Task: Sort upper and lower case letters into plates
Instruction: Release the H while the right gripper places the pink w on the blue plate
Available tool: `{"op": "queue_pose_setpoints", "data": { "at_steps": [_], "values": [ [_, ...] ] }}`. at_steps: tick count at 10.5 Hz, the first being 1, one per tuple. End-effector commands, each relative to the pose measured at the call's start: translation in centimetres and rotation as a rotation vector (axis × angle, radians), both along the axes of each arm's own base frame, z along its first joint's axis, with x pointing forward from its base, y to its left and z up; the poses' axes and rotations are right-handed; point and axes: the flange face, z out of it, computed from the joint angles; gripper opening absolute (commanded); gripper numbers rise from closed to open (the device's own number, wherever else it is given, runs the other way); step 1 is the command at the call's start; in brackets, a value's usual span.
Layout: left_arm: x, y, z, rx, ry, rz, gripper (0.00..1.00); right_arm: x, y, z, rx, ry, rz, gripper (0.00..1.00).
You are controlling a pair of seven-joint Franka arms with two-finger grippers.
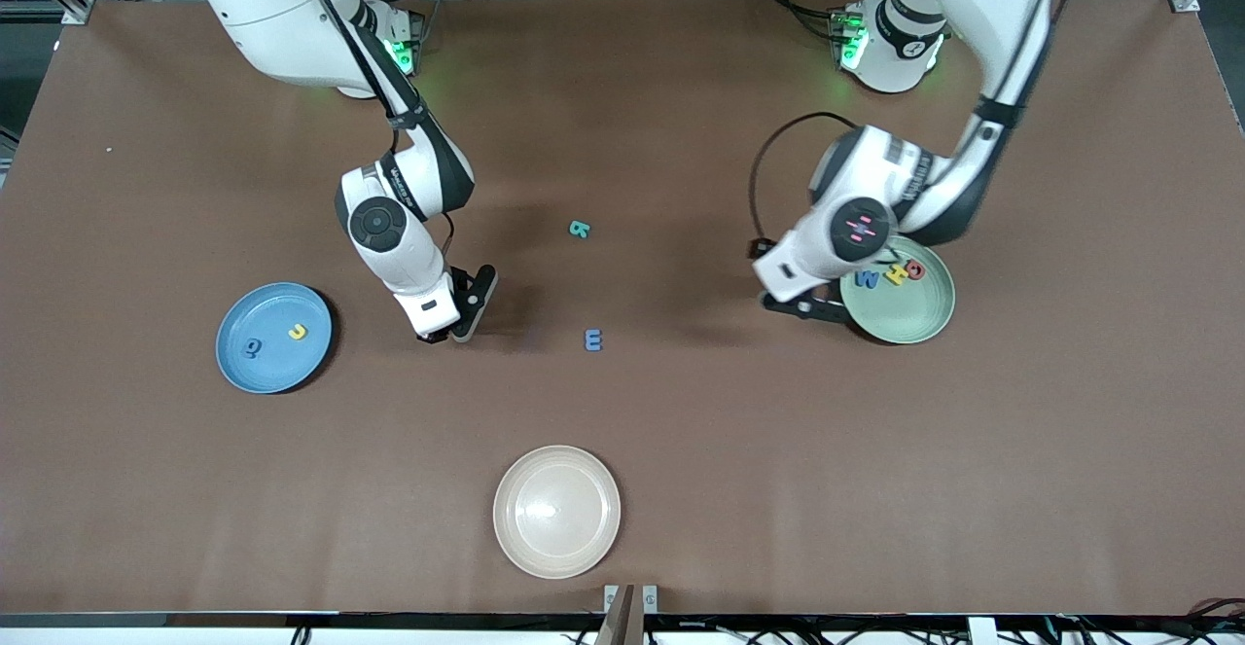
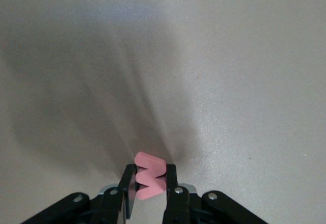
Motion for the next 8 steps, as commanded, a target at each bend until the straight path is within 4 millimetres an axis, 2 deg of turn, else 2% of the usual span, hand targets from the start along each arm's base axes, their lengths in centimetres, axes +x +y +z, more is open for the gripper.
{"op": "queue_pose_setpoints", "data": {
  "at_steps": [1, 2, 3, 4, 5, 7, 8],
  "values": [
    [-0.8, -7.4, -0.2, 0.001, -0.018, 0.129, 1.00, 1.7, -3.1, 2.2, 0.012, -0.034, -0.027, 0.00],
    [-1.3, -11.0, -0.1, -0.006, -0.034, 0.153, 1.00, 2.7, -5.0, 3.5, 0.019, -0.056, -0.063, 0.00],
    [-2.7, -15.1, -0.4, -0.012, -0.048, 0.156, 1.00, 4.0, -8.5, 4.6, 0.023, -0.074, -0.124, 0.00],
    [-3.5, -18.3, -1.0, -0.032, -0.073, 0.204, 1.00, 4.9, -12.5, 5.0, 0.020, -0.082, -0.179, 0.00],
    [-3.8, -20.6, -1.2, -0.055, -0.121, 0.239, 1.00, 5.6, -17.8, 5.0, 0.011, -0.084, -0.225, 0.00],
    [-5.8, -25.0, -0.2, -0.106, -0.205, 0.214, 1.00, 5.7, -23.6, 5.0, 0.001, -0.081, -0.269, 0.00],
    [-6.9, -26.2, -0.9, -0.100, -0.220, 0.188, 1.00, 5.6, -26.5, 5.1, -0.008, -0.082, -0.254, 0.00]
  ]
}}
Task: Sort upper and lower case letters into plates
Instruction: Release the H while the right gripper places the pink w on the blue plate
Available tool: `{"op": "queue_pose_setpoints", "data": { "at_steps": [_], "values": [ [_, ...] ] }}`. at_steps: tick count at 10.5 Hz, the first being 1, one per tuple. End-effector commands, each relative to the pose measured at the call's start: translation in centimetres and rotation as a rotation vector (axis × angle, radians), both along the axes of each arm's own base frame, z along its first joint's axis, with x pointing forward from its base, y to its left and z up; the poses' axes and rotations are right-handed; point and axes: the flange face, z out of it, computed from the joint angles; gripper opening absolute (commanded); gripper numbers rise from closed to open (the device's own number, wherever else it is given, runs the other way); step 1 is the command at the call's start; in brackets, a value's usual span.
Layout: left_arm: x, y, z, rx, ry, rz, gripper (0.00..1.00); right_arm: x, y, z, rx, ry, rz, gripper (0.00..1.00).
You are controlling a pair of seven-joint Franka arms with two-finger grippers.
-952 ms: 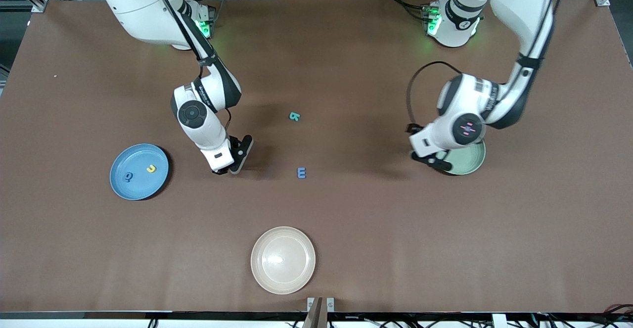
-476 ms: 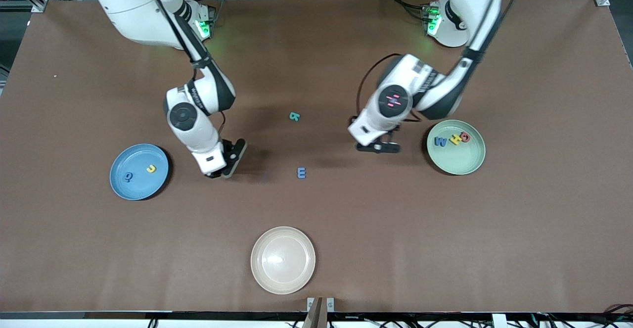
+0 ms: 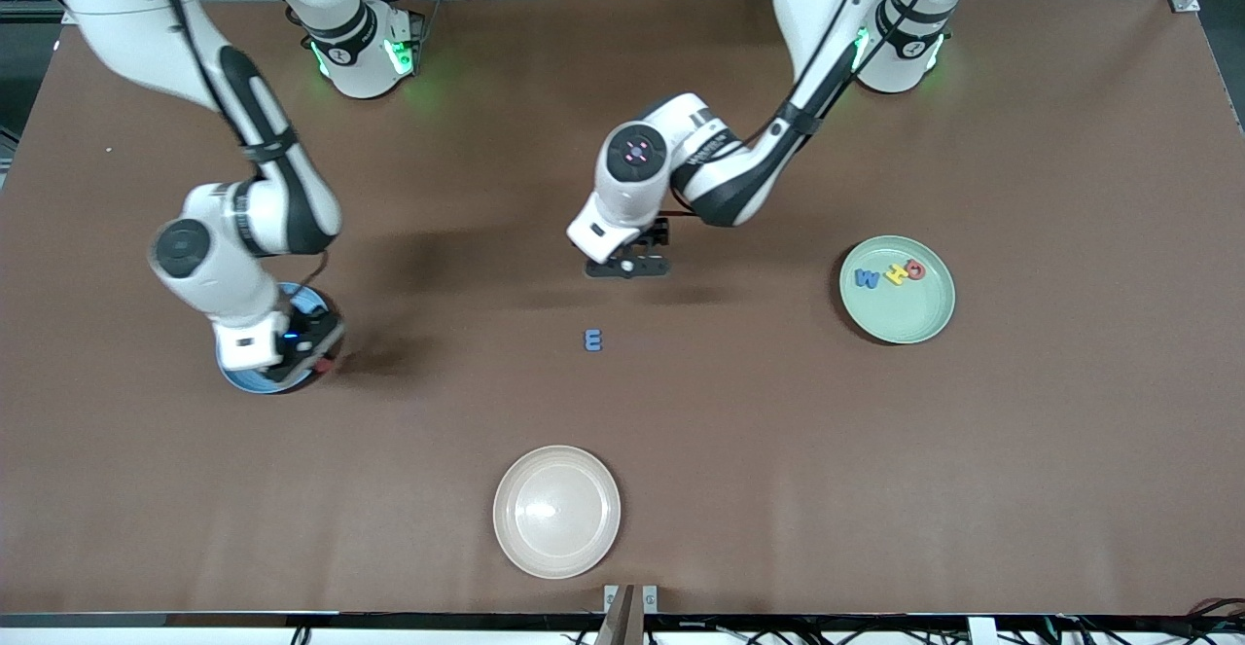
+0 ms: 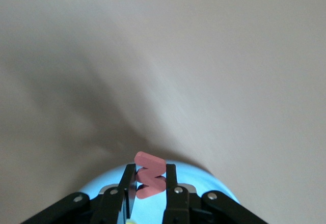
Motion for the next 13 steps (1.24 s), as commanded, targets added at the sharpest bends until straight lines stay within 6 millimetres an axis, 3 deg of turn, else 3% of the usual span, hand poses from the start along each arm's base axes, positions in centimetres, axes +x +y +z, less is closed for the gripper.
{"op": "queue_pose_setpoints", "data": {
  "at_steps": [1, 2, 3, 6, 7, 9, 10, 11, 13],
  "values": [
    [-2.2, -3.6, -0.6, 0.016, -0.089, -0.011, 1.00, -0.7, -4.4, 0.5, -0.003, 0.005, -0.006, 0.40],
    [-4.1, -4.8, -2.1, 0.053, -0.135, -0.016, 1.00, -0.7, -5.3, 0.4, -0.003, 0.002, -0.021, 0.99],
    [-6.0, -6.0, -2.6, 0.069, -0.158, -0.061, 1.00, -0.7, -5.1, 0.5, -0.003, 0.005, -0.017, 1.00],
    [-6.6, -5.9, -3.6, 0.091, -0.179, -0.215, 1.00, 0.4, -3.9, 1.3, 0.005, -0.017, -0.039, 1.00],
    [-6.9, -5.9, -4.2, 0.096, -0.170, -0.248, 1.00, 1.4, -2.3, 2.2, 0.010, -0.001, -0.050, 1.00],
    [-7.6, -6.1, -5.4, 0.101, -0.151, -0.253, 1.00, 2.7, -1.3, 3.1, 0.022, 0.057, -0.125, 1.00],
    [-8.2, -6.2, -7.1, 0.114, -0.133, -0.246, 1.00, 3.1, -0.1, 3.5, 0.026, 0.060, -0.151, 1.00],
    [-9.3, -6.8, -7.8, 0.119, -0.125, -0.257, 1.00, 3.1, 1.1, 3.2, 0.032, 0.063, -0.195, 1.00],
    [-9.3, -6.7, -8.2, 0.121, -0.121, -0.247, 1.00, 3.7, 4.0, 3.1, 0.048, 0.055, -0.297, 1.00]
  ]
}}
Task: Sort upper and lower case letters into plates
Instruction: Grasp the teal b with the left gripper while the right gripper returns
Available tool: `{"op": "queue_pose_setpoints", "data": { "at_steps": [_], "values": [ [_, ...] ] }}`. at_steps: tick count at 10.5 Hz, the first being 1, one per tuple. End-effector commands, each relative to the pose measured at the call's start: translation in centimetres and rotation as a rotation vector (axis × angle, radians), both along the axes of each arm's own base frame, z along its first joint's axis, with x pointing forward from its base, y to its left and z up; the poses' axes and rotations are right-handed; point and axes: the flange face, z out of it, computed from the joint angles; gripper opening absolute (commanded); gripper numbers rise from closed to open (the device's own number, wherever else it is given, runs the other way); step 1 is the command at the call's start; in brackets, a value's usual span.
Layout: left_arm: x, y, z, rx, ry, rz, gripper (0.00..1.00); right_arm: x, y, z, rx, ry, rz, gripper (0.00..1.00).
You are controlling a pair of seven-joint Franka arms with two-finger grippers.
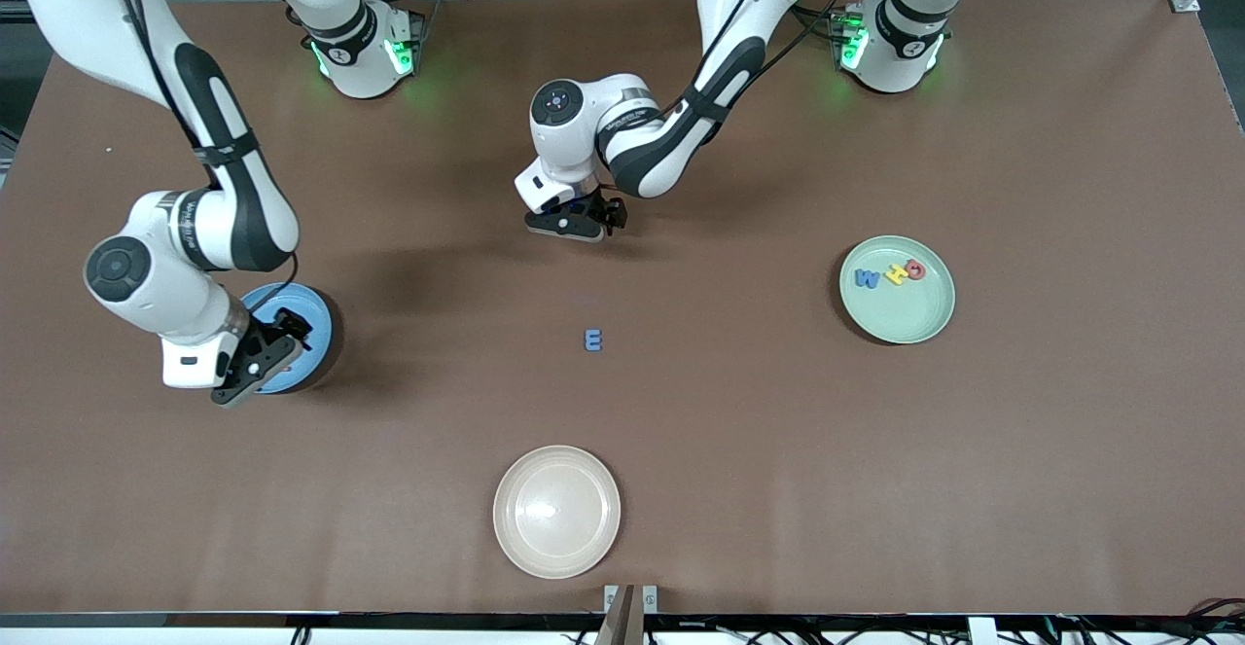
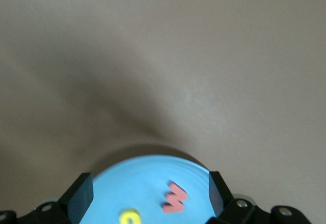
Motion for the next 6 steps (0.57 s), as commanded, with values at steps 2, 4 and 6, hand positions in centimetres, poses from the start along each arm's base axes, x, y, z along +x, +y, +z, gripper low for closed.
{"op": "queue_pose_setpoints", "data": {
  "at_steps": [2, 4, 6],
  "values": [
    [0.2, -0.8, -0.5, -0.012, -0.010, 0.018, 1.00, 1.2, 4.5, -0.7, 0.018, 0.025, -0.184, 1.00],
    [0.8, -1.2, -0.2, -0.026, -0.017, 0.042, 1.00, 1.5, 8.1, 0.5, 0.015, 0.066, -0.298, 1.00],
    [1.1, -1.5, -0.6, -0.031, -0.017, 0.046, 0.91, 1.7, 9.9, 0.5, 0.014, 0.076, -0.344, 1.00]
  ]
}}
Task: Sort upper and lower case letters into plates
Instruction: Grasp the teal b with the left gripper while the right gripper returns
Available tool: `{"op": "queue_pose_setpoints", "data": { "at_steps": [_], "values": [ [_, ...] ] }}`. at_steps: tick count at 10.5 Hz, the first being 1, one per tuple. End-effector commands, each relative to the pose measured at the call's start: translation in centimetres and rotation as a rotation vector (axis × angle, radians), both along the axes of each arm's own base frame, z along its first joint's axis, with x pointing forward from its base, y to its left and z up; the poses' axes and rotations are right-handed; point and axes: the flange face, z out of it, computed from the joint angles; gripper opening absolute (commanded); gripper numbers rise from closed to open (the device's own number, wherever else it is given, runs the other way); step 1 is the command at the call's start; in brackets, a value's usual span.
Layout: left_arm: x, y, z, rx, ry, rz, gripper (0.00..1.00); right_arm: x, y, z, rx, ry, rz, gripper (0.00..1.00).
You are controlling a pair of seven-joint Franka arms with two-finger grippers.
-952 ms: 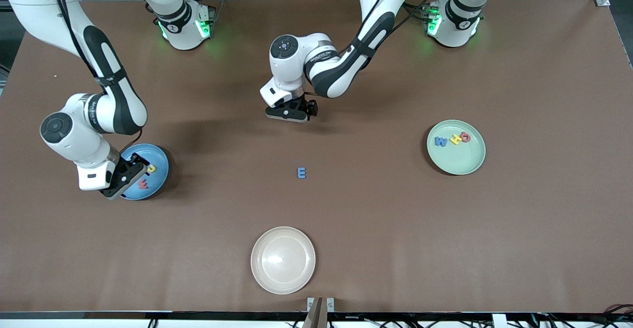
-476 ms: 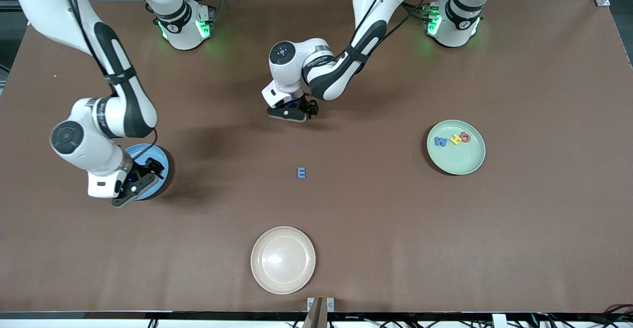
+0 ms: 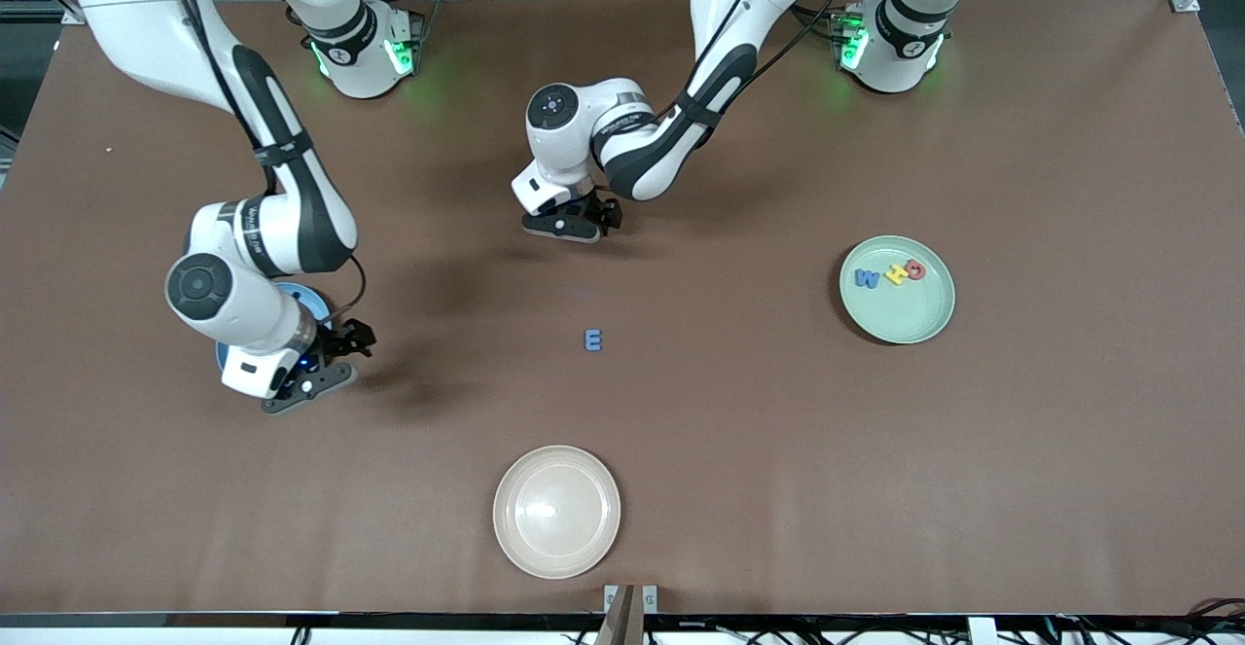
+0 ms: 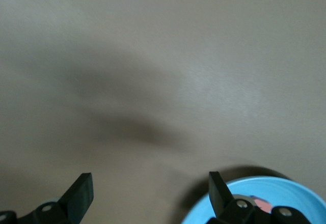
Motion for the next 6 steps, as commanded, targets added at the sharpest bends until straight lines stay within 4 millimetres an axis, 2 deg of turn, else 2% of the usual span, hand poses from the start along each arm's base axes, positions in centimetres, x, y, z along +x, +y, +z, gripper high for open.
{"op": "queue_pose_setpoints", "data": {
  "at_steps": [1, 2, 3, 5, 6],
  "values": [
    [0.31, -0.88, -0.76, -0.012, -0.008, 0.019, 0.89, 0.80, 1.00, -0.35, 0.001, 0.009, -0.041, 1.00],
    [0.16, -0.88, -0.93, -0.009, -0.006, 0.019, 0.85, 1.12, 1.06, 0.04, 0.001, 0.002, -0.038, 1.00],
    [0.16, -0.88, -0.93, -0.009, -0.006, 0.019, 0.74, 1.14, 1.06, 0.00, 0.000, 0.003, -0.039, 1.00],
    [0.25, -0.83, -0.93, -0.009, -0.006, 0.022, 0.45, 1.15, 1.06, -0.16, -0.002, 0.015, -0.040, 1.00],
    [0.25, -0.83, -0.93, -0.010, -0.005, 0.023, 0.37, 1.50, 1.13, 0.41, -0.004, 0.025, -0.040, 1.00]
  ]
}}
